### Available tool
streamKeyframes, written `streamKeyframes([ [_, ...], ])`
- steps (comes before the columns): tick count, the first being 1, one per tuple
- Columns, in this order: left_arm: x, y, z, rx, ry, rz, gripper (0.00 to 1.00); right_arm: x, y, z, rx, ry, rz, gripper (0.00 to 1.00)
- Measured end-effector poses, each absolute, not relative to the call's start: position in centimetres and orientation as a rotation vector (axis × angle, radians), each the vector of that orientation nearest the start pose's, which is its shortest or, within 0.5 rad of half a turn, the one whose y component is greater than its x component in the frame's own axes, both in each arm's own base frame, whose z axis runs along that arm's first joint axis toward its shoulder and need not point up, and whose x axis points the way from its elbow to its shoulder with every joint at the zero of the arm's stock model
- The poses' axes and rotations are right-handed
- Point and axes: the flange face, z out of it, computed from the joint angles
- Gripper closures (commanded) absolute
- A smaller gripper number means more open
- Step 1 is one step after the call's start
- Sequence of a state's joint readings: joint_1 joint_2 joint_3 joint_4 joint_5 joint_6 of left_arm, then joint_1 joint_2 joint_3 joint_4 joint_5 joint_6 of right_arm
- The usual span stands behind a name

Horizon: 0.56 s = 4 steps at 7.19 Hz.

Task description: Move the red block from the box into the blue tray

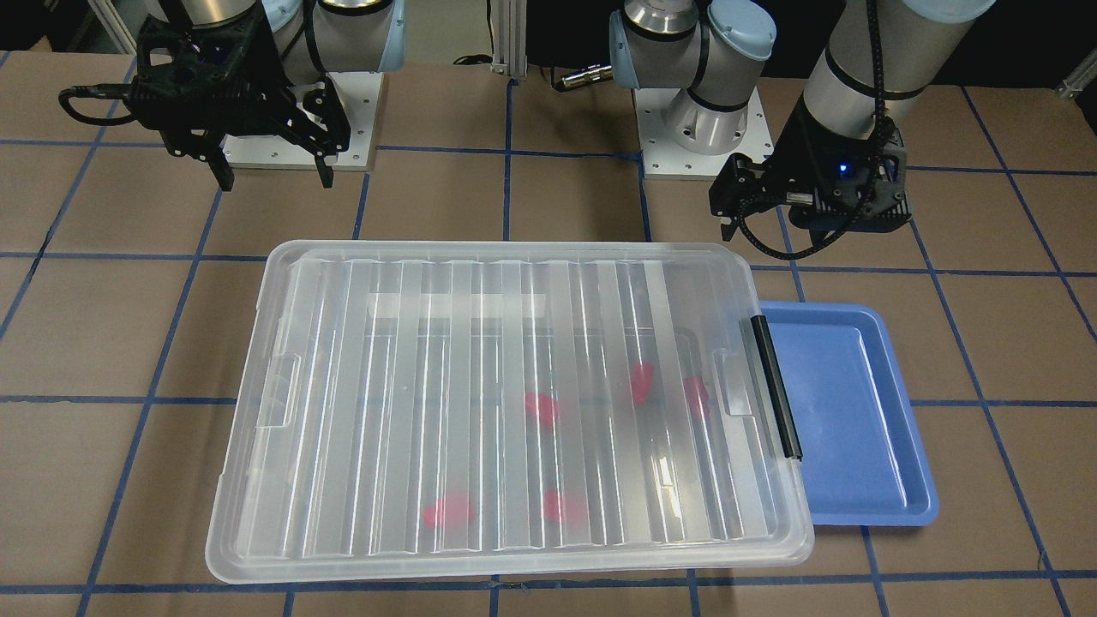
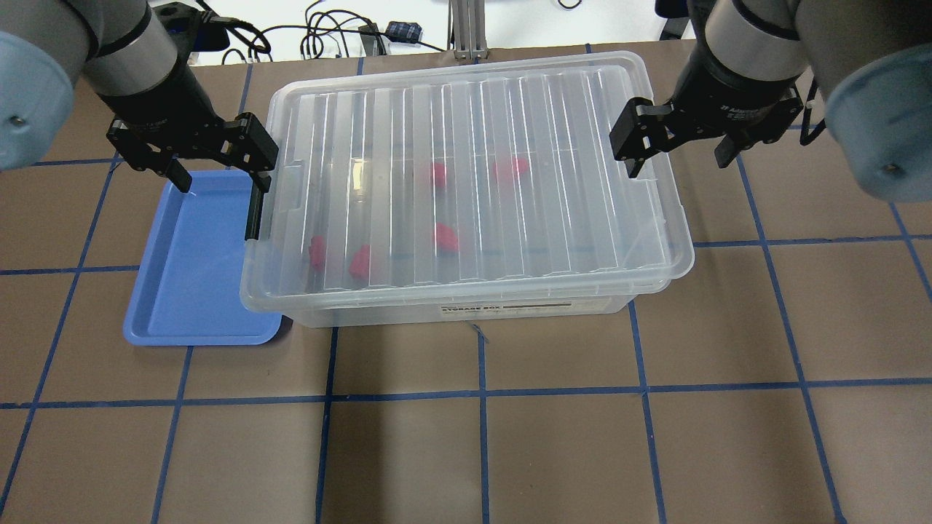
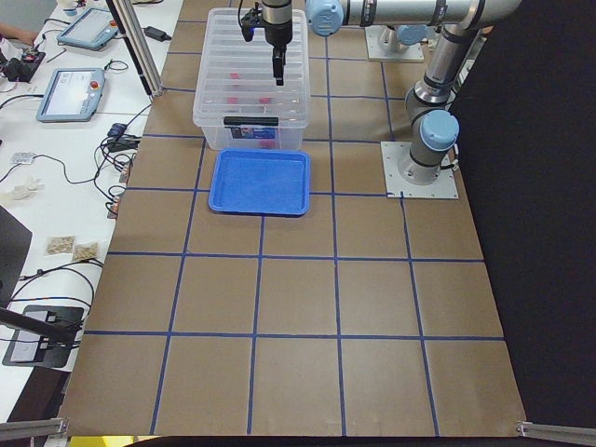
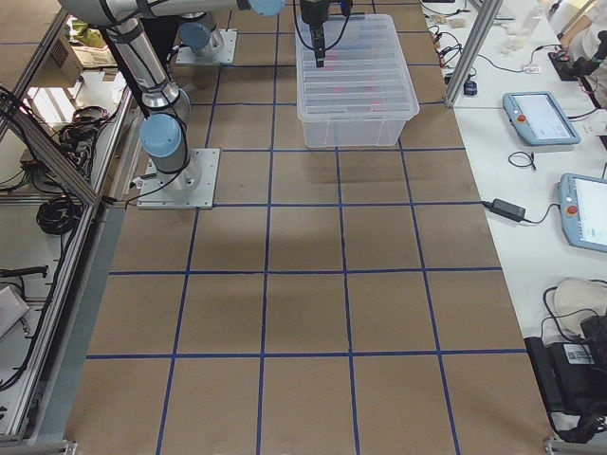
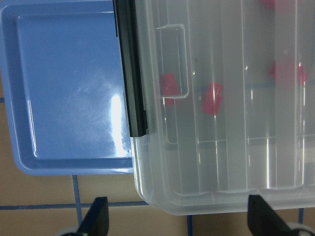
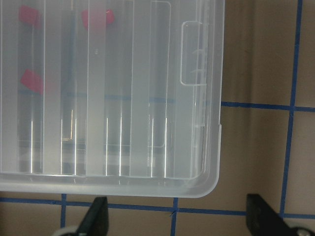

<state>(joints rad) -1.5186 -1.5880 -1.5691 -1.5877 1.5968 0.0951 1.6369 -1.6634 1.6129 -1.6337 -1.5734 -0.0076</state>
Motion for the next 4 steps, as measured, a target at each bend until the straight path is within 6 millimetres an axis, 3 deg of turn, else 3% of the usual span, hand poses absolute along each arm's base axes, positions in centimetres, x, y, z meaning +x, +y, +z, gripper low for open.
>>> streamKeyframes([
  [4, -10.45, -50.22, 47.74, 0.068, 3.116, 0.058, 0.00, 15.80, -45.89, 51.29, -0.105, 3.133, -0.170, 0.00],
])
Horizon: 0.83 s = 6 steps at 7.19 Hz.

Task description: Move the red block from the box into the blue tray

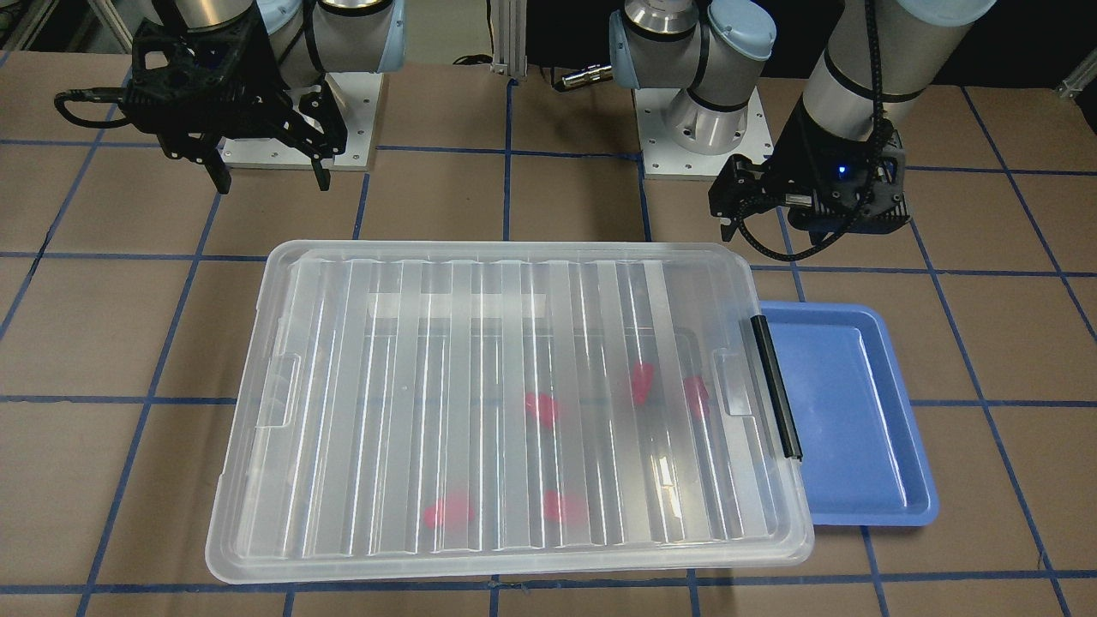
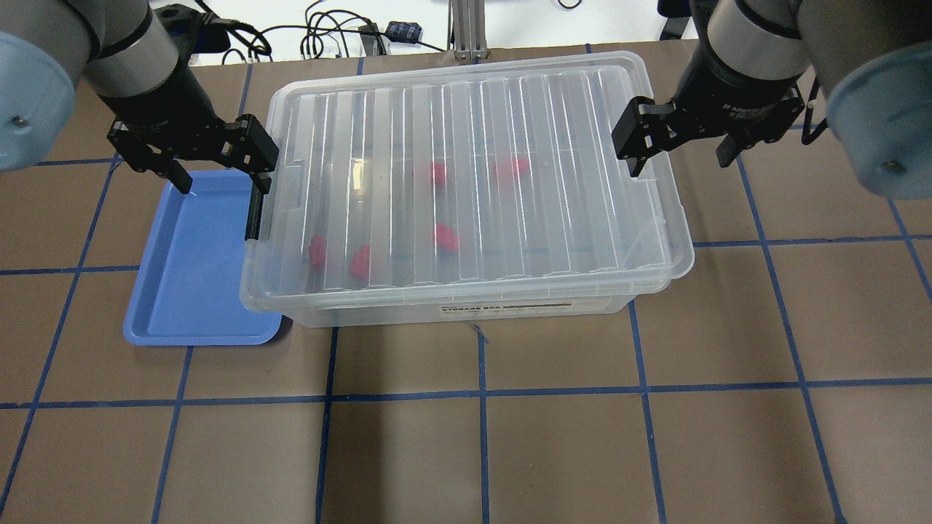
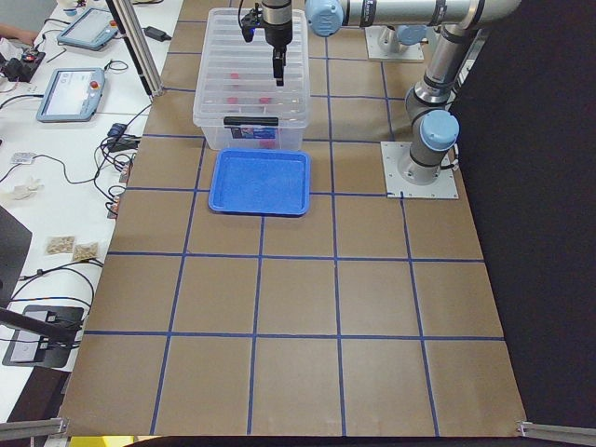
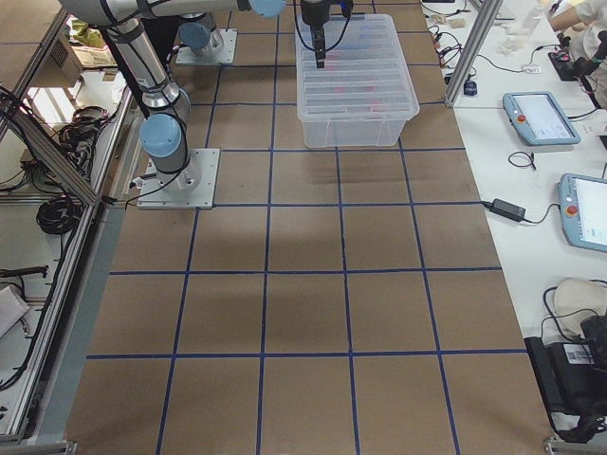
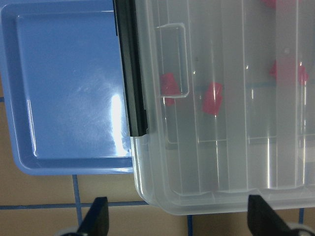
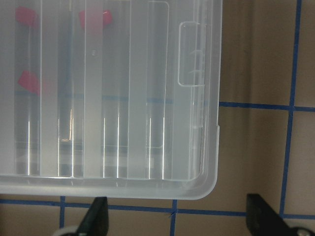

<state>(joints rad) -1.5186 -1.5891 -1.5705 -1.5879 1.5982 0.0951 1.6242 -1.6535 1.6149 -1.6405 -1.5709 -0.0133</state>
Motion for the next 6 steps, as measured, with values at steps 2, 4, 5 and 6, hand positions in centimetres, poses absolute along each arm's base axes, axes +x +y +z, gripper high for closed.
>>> streamKeyframes([
  [2, -10.5, -50.2, 47.8, 0.068, 3.116, 0.054, 0.00, 14.3, -50.4, 47.1, -0.063, 3.143, -0.111, 0.00],
  [4, -10.5, -50.3, 48.0, 0.068, 3.116, 0.048, 0.00, 12.9, -55.9, 40.9, -0.045, 3.151, -0.093, 0.00],
  [5, -10.5, -50.3, 48.0, 0.069, 3.116, 0.049, 0.00, 12.6, -57.8, 38.4, -0.052, 3.153, -0.095, 0.00],
  [6, -10.5, -50.2, 48.0, 0.069, 3.116, 0.049, 0.00, 12.5, -59.0, 36.7, -0.065, 3.153, -0.101, 0.01],
])
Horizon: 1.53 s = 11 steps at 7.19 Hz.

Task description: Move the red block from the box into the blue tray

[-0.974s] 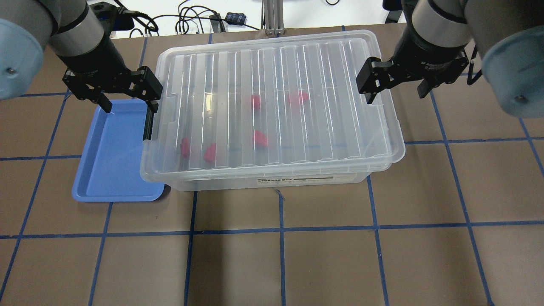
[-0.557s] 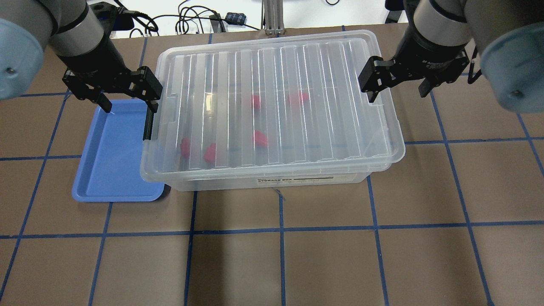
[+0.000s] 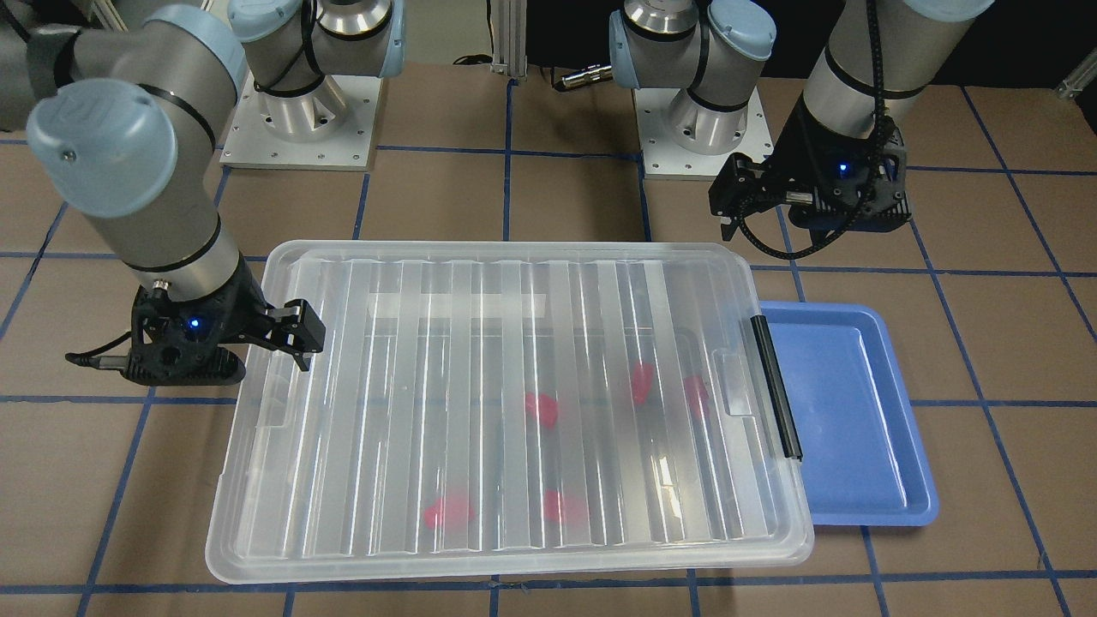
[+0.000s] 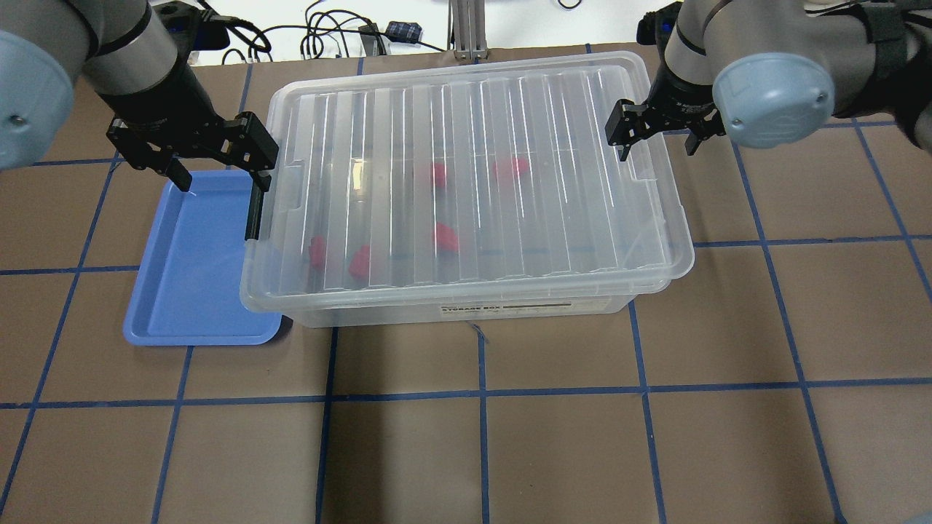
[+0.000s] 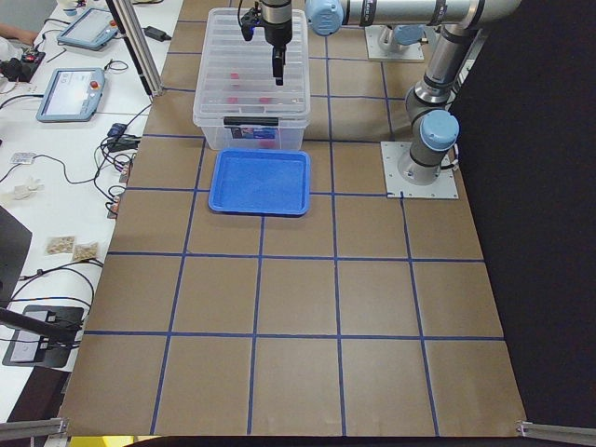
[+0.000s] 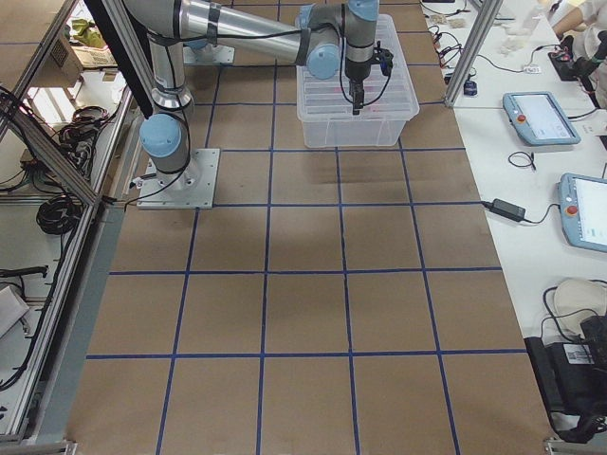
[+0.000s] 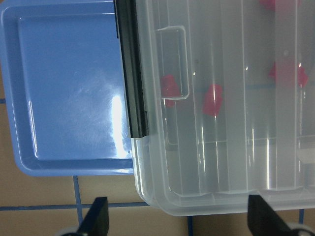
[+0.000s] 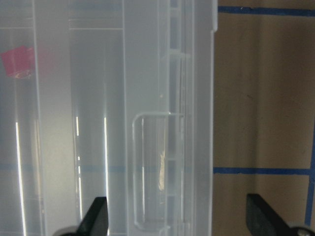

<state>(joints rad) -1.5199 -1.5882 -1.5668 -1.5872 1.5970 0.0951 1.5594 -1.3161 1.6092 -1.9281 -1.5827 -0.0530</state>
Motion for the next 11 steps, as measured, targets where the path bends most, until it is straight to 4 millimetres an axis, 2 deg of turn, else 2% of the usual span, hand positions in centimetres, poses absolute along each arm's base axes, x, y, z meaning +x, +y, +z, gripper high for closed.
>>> streamKeyframes([
  [2, -10.6, -50.0, 48.2, 0.069, 3.116, 0.044, 0.00, 12.1, -59.9, 35.6, -0.107, 3.154, -0.109, 0.02],
  [6, -10.4, -49.5, 48.6, 0.064, 3.114, 0.035, 0.00, 8.8, -60.4, 35.2, -0.140, 3.157, -0.099, 0.03],
  [9, -10.3, -49.6, 48.7, 0.062, 3.116, 0.029, 0.00, 5.6, -60.8, 35.0, -0.172, 3.158, -0.094, 0.02],
  [11, -10.4, -49.6, 48.7, 0.065, 3.115, 0.028, 0.00, 2.2, -61.1, 35.2, -0.146, 3.160, -0.097, 0.00],
])
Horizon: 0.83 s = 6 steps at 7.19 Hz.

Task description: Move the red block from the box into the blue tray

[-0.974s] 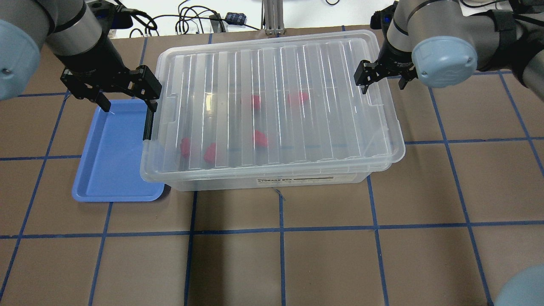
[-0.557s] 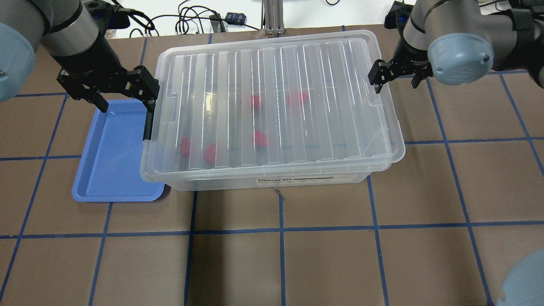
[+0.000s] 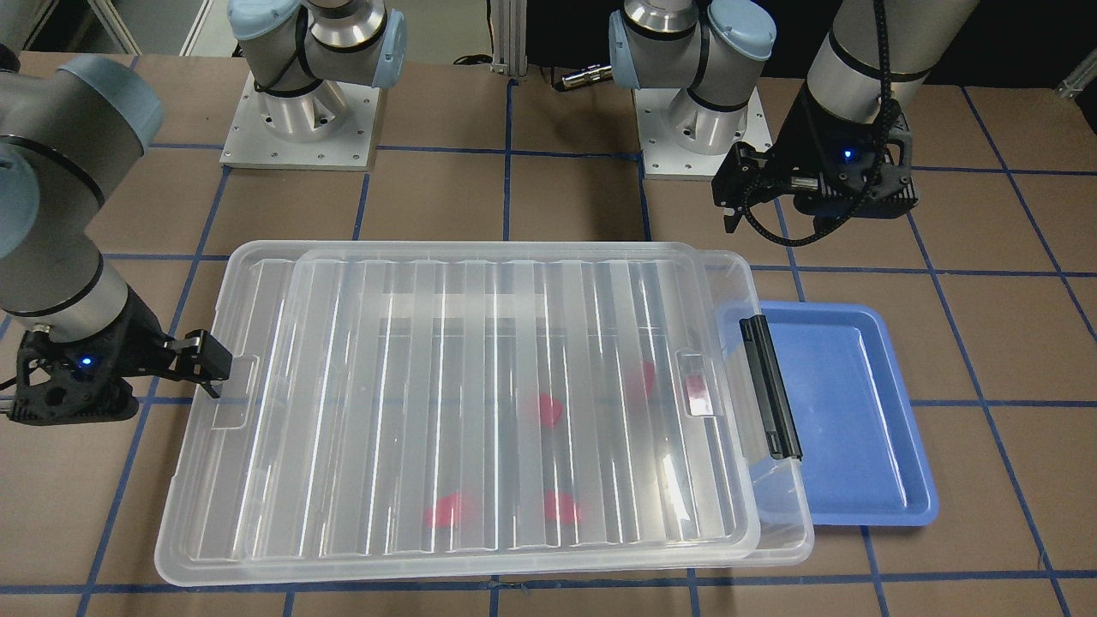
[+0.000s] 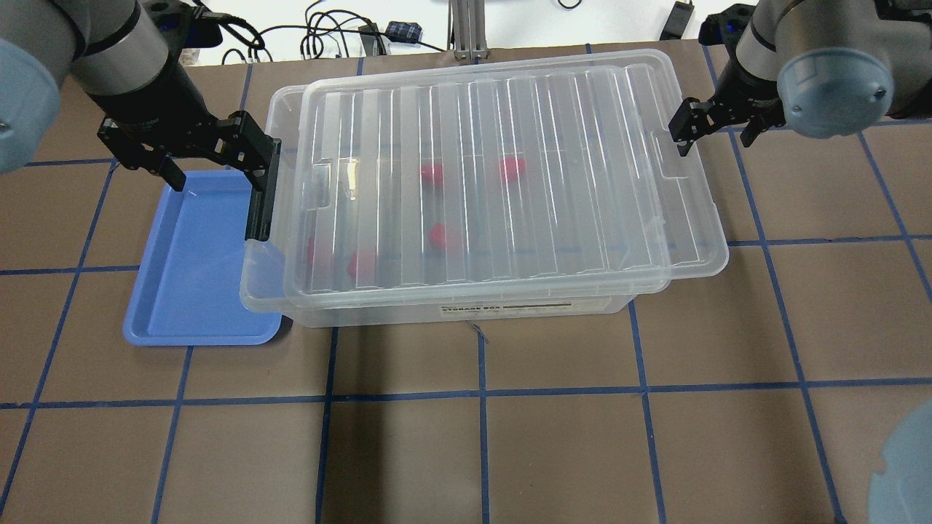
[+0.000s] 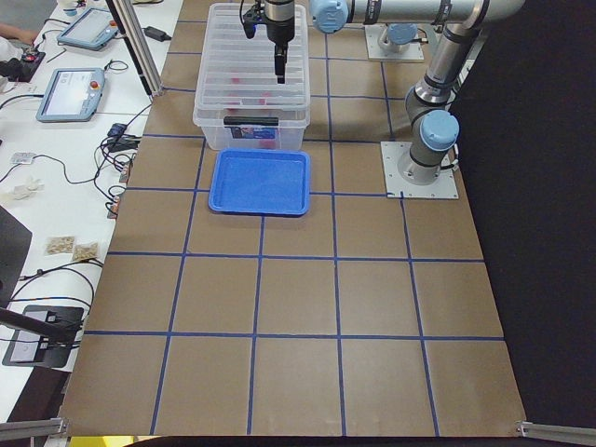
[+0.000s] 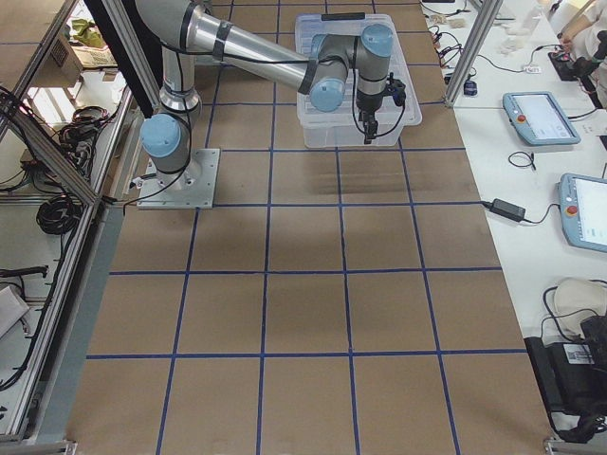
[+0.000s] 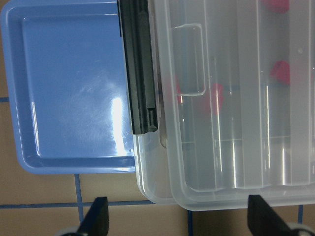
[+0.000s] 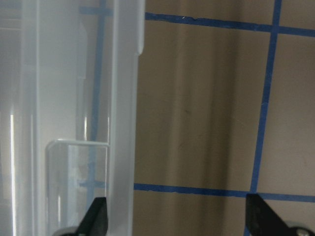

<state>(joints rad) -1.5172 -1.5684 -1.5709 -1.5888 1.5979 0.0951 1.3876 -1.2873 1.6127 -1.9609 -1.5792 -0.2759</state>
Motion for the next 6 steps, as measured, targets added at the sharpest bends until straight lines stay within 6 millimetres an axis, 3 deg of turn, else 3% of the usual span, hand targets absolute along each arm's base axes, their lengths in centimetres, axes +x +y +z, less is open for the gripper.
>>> streamKeyframes([
  [4, -10.6, -49.8, 47.8, 0.067, 3.126, 0.048, 0.00, -5.7, -60.8, 35.7, -0.071, 3.163, -0.106, 0.00],
  [6, -10.6, -50.4, 47.8, 0.073, 3.129, 0.017, 0.00, -8.2, -60.4, 35.8, -0.058, 3.167, -0.108, 0.00],
])
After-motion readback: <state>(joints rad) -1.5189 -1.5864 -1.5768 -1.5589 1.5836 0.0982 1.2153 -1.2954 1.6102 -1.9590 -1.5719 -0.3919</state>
